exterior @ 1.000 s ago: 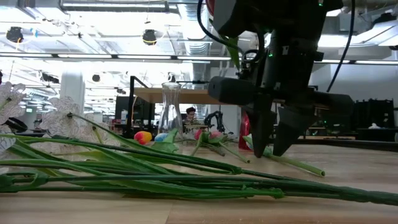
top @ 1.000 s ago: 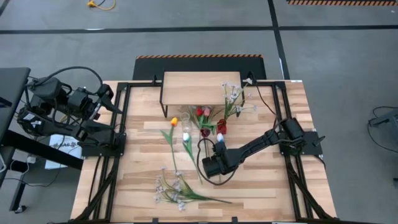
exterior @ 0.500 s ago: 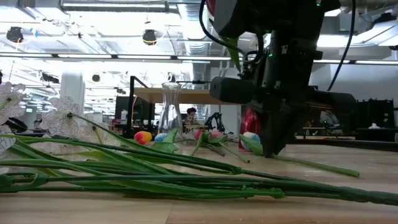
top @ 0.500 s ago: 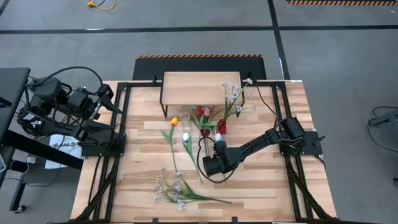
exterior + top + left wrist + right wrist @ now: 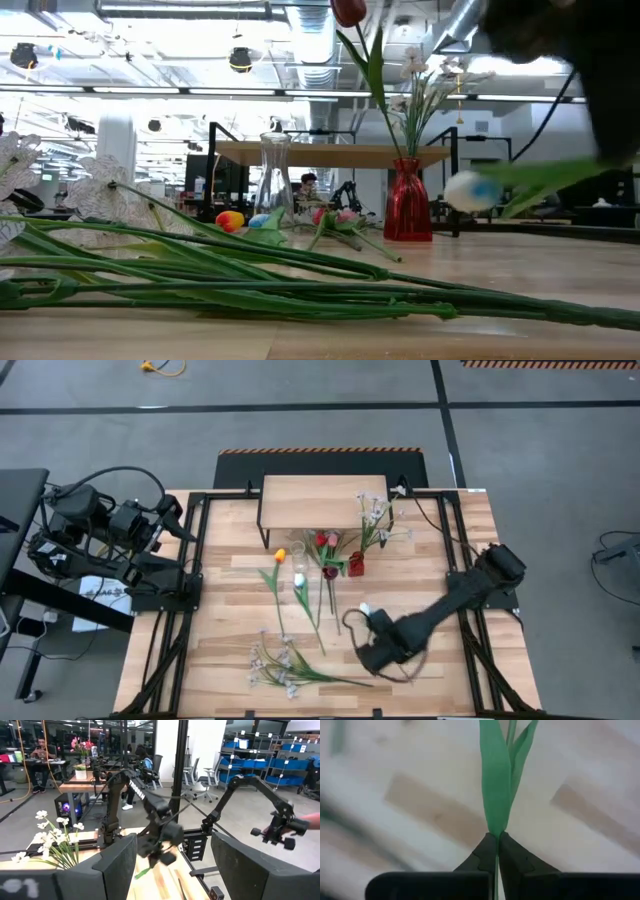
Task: Pick and place flowers into a vace then onto a shelf
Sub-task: Put the right blue flower into the red vase
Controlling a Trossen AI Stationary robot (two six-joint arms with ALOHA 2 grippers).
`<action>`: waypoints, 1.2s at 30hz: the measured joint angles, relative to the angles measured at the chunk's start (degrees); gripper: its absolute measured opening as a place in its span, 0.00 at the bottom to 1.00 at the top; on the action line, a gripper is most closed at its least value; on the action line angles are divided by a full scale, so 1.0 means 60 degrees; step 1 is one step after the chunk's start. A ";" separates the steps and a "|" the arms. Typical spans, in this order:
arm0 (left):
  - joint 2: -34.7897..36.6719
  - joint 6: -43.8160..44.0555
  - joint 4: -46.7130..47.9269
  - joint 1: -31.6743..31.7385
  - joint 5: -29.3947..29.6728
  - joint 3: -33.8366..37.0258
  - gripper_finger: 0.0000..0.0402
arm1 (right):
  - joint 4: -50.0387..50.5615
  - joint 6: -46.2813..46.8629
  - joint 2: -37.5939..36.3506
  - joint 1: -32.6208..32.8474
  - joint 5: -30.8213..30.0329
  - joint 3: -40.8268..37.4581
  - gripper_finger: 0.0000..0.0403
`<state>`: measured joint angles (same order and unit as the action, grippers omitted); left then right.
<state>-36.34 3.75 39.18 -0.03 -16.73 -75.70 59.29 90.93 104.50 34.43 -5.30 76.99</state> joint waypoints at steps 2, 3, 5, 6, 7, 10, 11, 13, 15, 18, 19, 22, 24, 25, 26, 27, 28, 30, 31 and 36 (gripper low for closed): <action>-0.0001 0.0000 -0.0001 0.0004 0.0167 0.0000 0.61 | -0.0478 0.0016 -0.0261 0.0385 -0.0713 0.0000 0.00; 0.0000 0.0000 0.0000 0.0004 0.0233 0.0000 0.61 | -0.0774 0.0017 -0.0384 0.0583 -0.1363 0.0000 0.00; 0.0000 0.0001 -0.0004 0.0000 0.0378 0.0001 0.61 | -0.1330 0.0031 -0.0562 0.0958 -0.3118 0.0006 0.00; -0.0004 0.0001 -0.0004 0.0004 0.0435 0.0003 0.61 | -0.1513 0.0078 -0.0628 0.1125 -0.4178 0.0007 0.00; -0.0004 0.0004 -0.0003 0.0004 0.0487 0.0004 0.61 | -0.1600 0.0089 -0.0679 0.1280 -0.5162 0.0007 0.00; -0.0004 0.0069 -0.0004 0.0004 0.0655 0.0004 0.61 | -0.1641 0.0093 -0.0741 0.1601 -0.8014 0.0018 0.00; -0.0004 0.0073 -0.0004 0.0004 0.0693 0.0004 0.61 | -0.1549 0.0096 -0.0738 0.1672 -0.8810 0.0018 0.00; -0.0004 0.0076 -0.0004 0.0004 0.0796 0.0004 0.61 | -0.1310 0.0096 -0.0738 0.1816 -1.0219 0.0018 0.00; -0.0004 0.0081 -0.0007 0.0003 0.0934 0.0004 0.61 | -0.0927 0.0096 -0.0738 0.1913 -1.1456 0.0018 0.00; -0.0004 0.0191 -0.0011 0.0004 0.1142 0.0004 0.61 | 0.0132 0.0263 -0.0906 0.2005 -1.2777 0.0018 0.00; -0.0004 0.0236 -0.0011 0.0003 0.1197 0.0004 0.61 | 0.0540 0.0363 -0.1034 0.2013 -1.3025 0.0018 0.00; -0.0004 0.0337 -0.0015 0.0004 0.1409 0.0004 0.61 | 0.1726 0.0586 -0.1557 0.2010 -1.3676 -0.0099 0.00; -0.0004 0.0342 -0.0015 0.0003 0.1427 0.0004 0.61 | 0.2176 0.0599 -0.2111 0.1973 -1.3925 -0.0472 0.00; -0.0007 0.0342 -0.0015 0.0004 0.1433 0.0004 0.61 | 0.2312 0.0606 -0.2457 0.1924 -1.3942 -0.0749 0.00; -0.0007 0.0342 -0.0015 0.0004 0.1434 0.0004 0.61 | 0.2412 0.0603 -0.2798 0.1901 -1.3992 -0.1080 0.00; -0.0007 0.0338 -0.0019 0.0000 0.1435 0.0004 0.61 | 0.2422 0.0606 -0.3155 0.1873 -1.4002 -0.1450 0.00; -0.0007 0.0331 -0.0030 0.0000 0.1447 0.0004 0.61 | 0.2383 0.0614 -0.3523 0.1830 -1.4054 -0.1848 0.00; -0.0007 0.0328 -0.0054 0.0003 0.1630 0.0004 0.61 | 0.2124 0.0667 -0.4166 0.1698 -1.4077 -0.2681 0.00; -0.0007 0.0328 -0.0062 0.0004 0.1711 0.0004 0.61 | 0.1881 0.0669 -0.4434 0.1609 -1.4081 -0.3066 0.00; -0.0093 0.0290 -0.0363 0.0003 0.2052 0.0004 0.61 | 0.1107 0.0661 -0.5191 0.1081 -1.4086 -0.4135 0.00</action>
<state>-36.90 5.49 37.00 -0.02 -4.41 -75.68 65.93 94.89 73.35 40.91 -89.82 52.18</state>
